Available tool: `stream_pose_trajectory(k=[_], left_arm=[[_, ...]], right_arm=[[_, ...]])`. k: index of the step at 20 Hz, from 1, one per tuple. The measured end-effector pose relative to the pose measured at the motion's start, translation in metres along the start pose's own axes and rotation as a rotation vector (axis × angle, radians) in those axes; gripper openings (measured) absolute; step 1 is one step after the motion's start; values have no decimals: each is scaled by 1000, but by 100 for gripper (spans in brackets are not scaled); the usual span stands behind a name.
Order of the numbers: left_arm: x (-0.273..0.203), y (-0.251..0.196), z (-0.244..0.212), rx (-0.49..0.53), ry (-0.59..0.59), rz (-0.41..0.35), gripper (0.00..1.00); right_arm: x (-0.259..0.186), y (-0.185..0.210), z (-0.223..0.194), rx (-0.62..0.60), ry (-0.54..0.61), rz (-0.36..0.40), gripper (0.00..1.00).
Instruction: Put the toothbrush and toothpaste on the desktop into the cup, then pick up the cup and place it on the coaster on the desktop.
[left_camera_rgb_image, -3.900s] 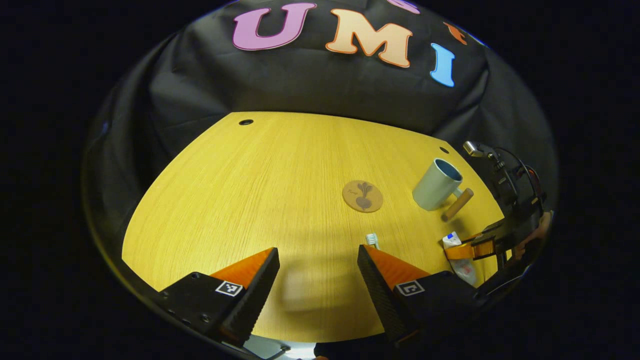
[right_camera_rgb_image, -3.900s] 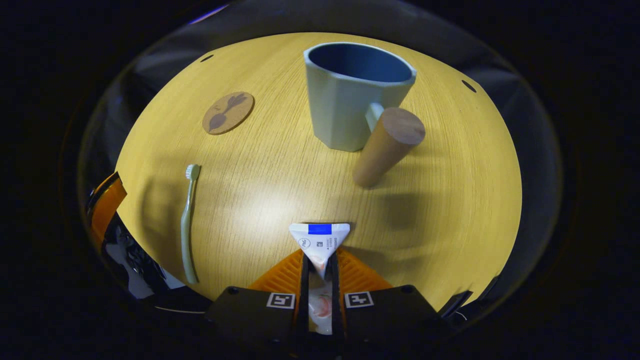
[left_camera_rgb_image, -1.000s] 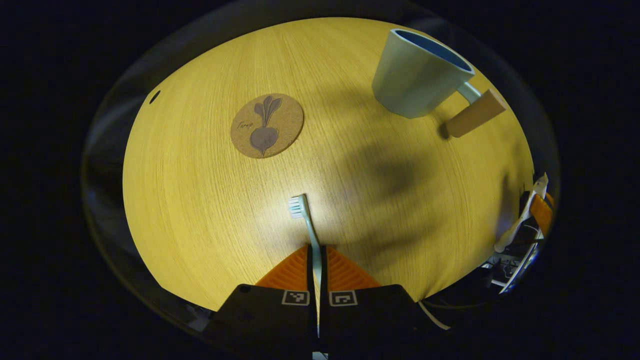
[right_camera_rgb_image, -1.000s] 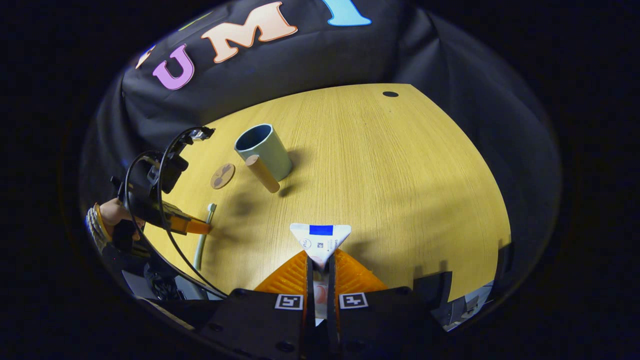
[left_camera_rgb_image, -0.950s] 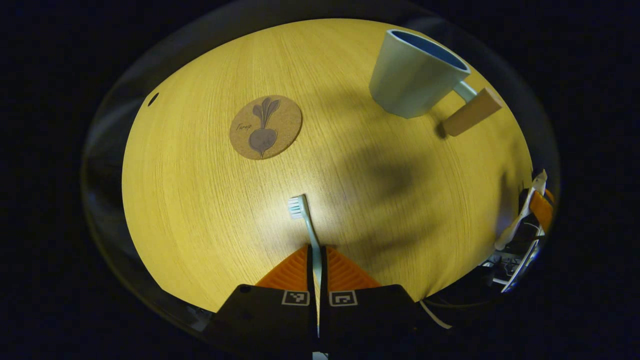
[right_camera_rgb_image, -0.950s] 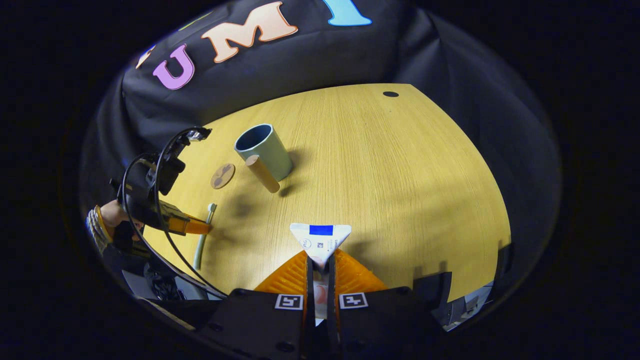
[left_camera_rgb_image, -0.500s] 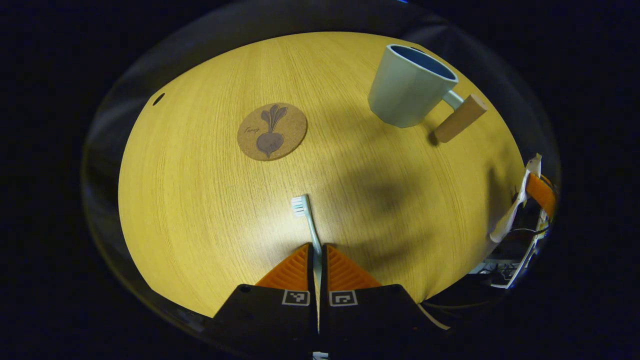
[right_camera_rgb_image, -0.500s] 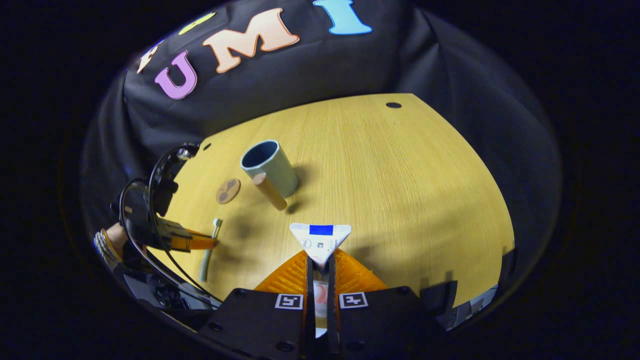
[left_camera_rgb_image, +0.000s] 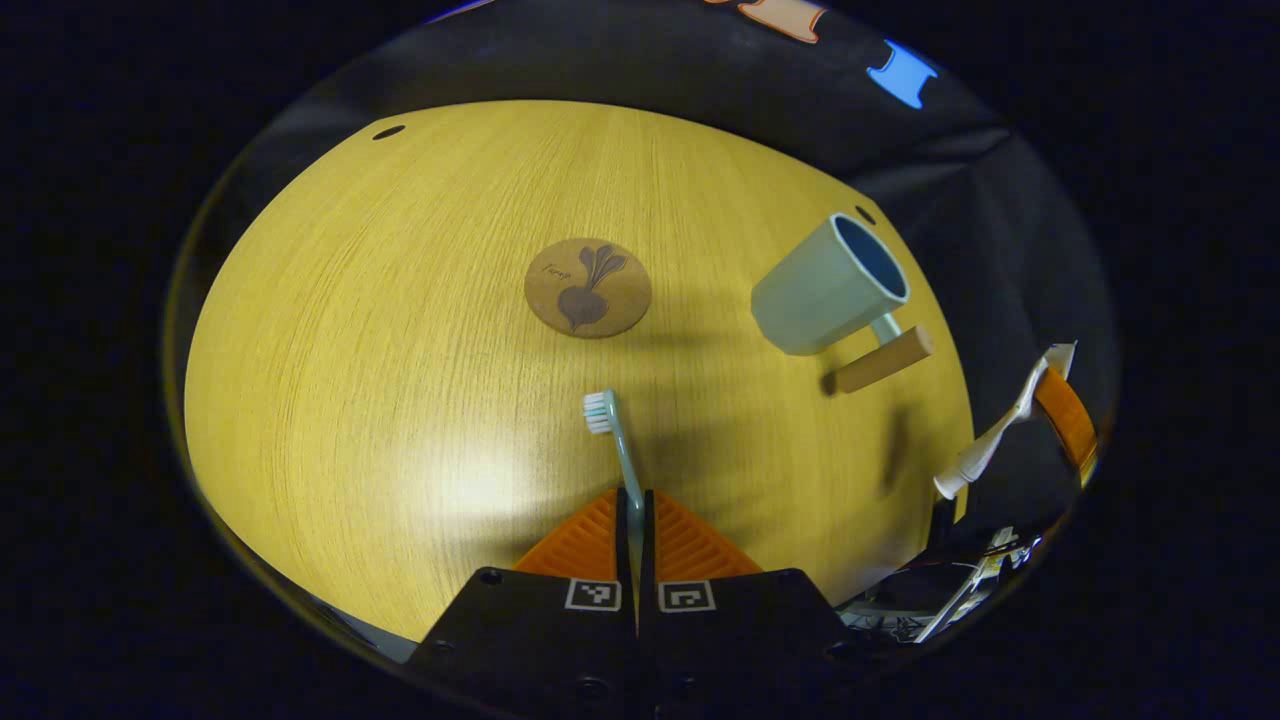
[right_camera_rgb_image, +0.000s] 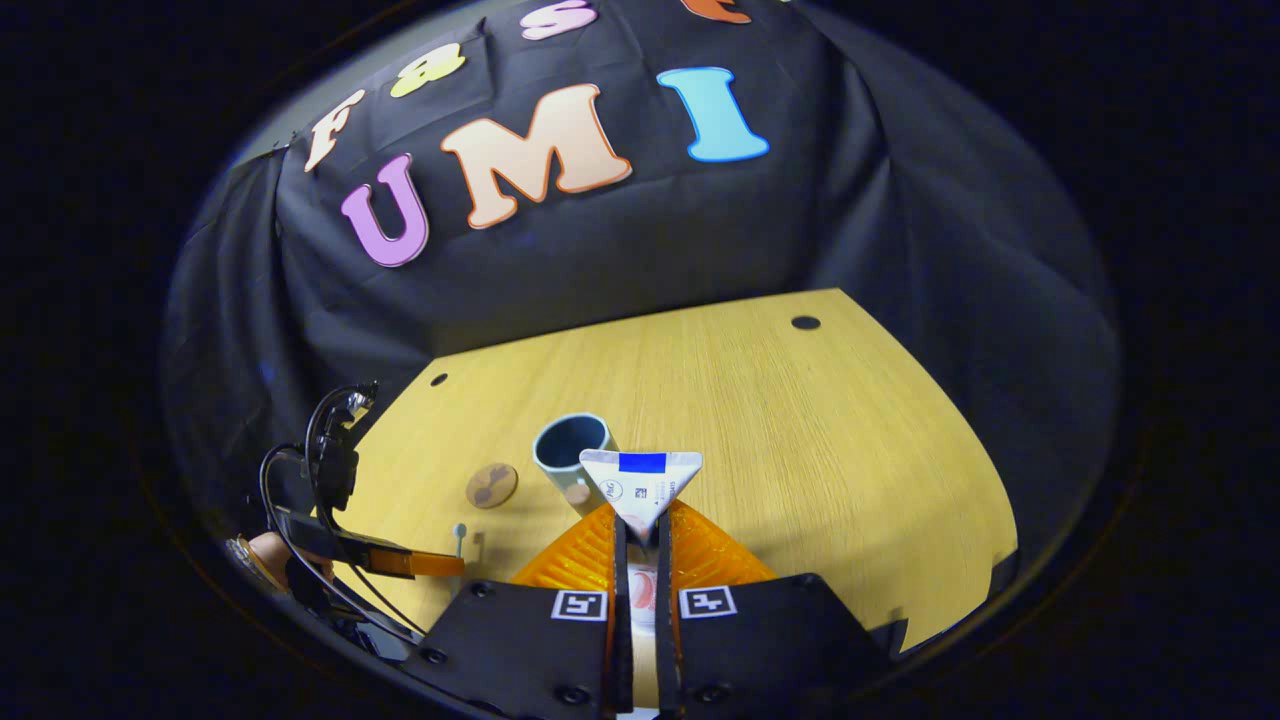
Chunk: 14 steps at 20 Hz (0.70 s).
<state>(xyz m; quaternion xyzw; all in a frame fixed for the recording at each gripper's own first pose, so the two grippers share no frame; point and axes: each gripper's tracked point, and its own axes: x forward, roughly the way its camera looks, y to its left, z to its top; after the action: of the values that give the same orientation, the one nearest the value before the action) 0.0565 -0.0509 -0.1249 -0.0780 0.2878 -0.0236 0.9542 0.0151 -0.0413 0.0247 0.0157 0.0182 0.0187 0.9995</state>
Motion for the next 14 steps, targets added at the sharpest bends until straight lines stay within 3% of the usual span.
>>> stream_pose_trajectory(k=[3,7,14], left_arm=[[-12,2,19,50,-78,-26,0],[-28,-10,48,19,-193,-124,0],[-51,-18,96,53,-372,-231,0]], right_arm=[[0,21,30,-9,-69,27,12],[17,47,62,-30,-153,58,9],[64,82,103,-52,-258,74,11]])
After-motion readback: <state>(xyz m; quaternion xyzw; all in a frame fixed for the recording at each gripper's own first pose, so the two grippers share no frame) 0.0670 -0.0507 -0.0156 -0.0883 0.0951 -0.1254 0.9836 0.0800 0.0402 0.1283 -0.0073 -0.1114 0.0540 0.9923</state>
